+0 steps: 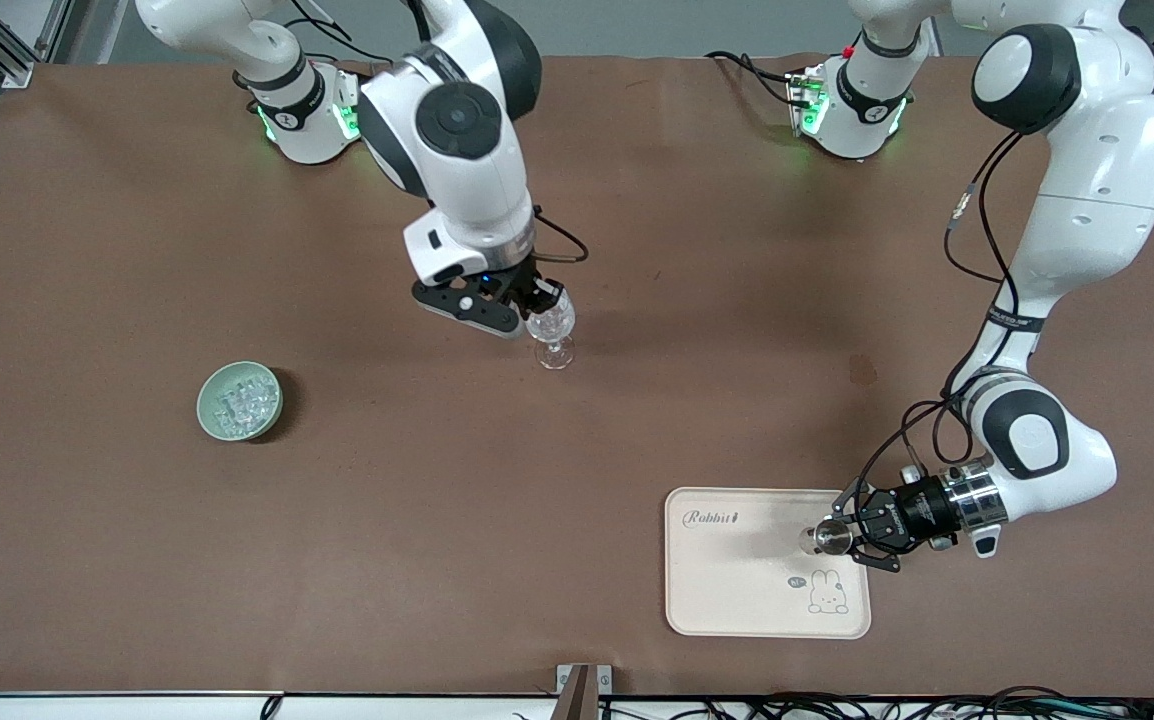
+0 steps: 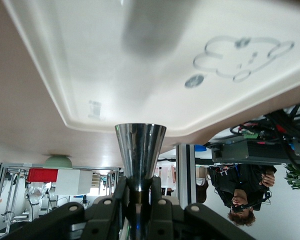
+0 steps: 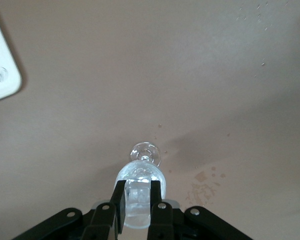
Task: Pour wine and add ice with both arms
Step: 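Drop the ice into the glass while the left gripper lowers the jigger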
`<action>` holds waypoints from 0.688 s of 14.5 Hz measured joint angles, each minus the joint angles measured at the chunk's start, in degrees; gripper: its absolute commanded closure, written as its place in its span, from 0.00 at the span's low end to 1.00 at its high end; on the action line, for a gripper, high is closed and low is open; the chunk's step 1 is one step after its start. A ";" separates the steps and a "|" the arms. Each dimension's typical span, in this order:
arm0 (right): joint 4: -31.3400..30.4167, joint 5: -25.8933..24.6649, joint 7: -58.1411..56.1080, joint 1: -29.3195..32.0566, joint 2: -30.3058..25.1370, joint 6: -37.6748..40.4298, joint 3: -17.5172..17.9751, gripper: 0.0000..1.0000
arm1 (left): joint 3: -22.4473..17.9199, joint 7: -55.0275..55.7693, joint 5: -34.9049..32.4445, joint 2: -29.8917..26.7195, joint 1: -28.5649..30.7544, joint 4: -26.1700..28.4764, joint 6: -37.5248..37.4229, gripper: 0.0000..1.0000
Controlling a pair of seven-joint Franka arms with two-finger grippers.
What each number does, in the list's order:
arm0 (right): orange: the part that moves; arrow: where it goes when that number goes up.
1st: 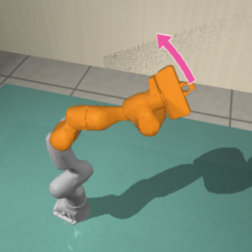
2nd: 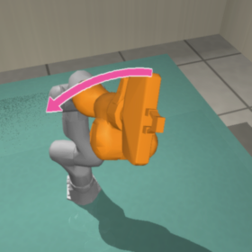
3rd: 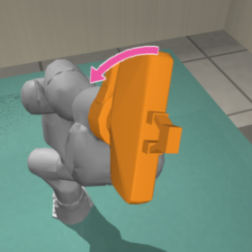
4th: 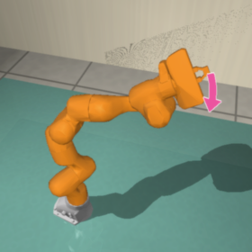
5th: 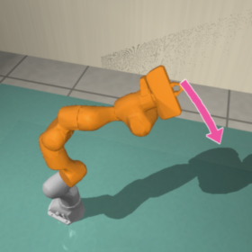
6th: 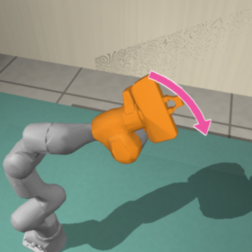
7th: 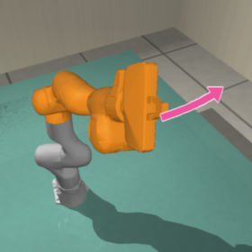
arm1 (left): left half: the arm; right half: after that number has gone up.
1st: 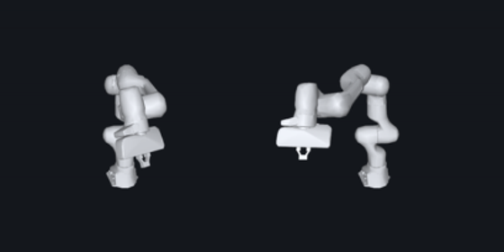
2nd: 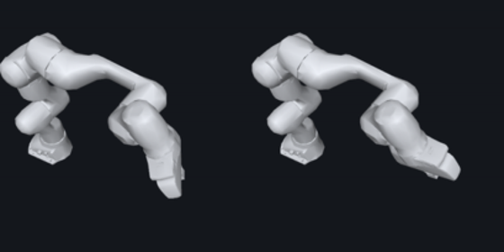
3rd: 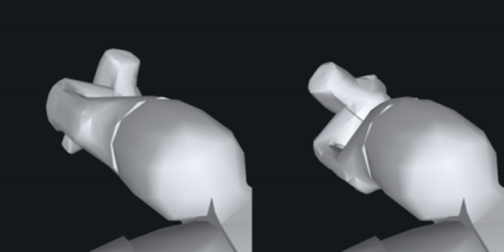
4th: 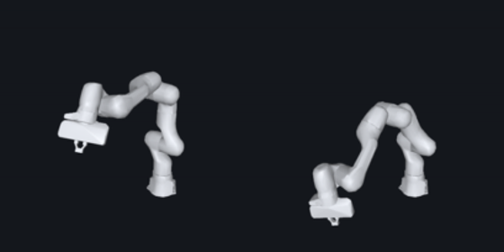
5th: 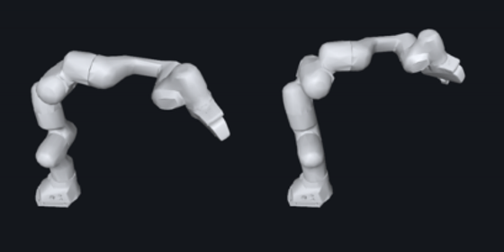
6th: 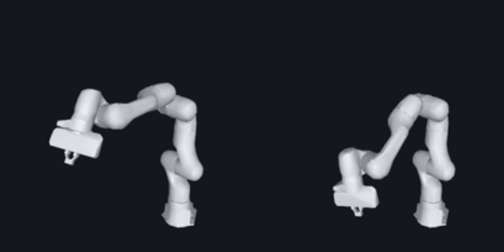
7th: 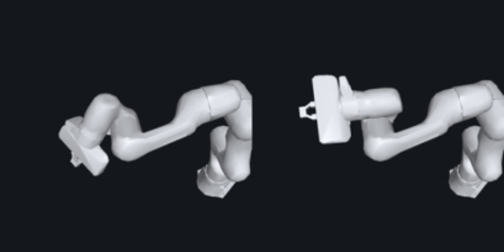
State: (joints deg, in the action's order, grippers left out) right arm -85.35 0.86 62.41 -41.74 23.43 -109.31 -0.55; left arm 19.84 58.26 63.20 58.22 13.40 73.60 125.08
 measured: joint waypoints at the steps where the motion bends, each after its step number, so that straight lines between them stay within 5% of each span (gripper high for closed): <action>1: 0.00 0.00 0.05 -0.34 0.63 0.01 -0.01 0.99 | -0.06 -1.37 0.42 1.11 0.46 -0.35 0.03 0.99; 5: -0.40 0.00 0.08 -1.38 1.03 0.79 -0.03 0.99 | -0.09 -8.90 7.13 4.61 1.83 -1.08 0.03 0.95; 9: -1.65 0.00 0.59 -2.88 1.18 0.79 -0.04 0.98 | 0.05 -10.52 8.35 5.96 1.65 -1.45 -0.05 0.69; 10: -1.69 0.00 0.98 -3.04 1.30 0.79 -0.05 0.98 | 0.05 -10.52 8.36 5.97 1.64 -1.45 -0.04 0.54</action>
State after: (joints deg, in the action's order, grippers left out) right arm -87.04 0.86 63.38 -44.79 24.73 -108.53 -0.60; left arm 19.89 47.74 71.55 64.19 15.04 72.15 125.03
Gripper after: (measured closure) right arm 0.771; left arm 0.753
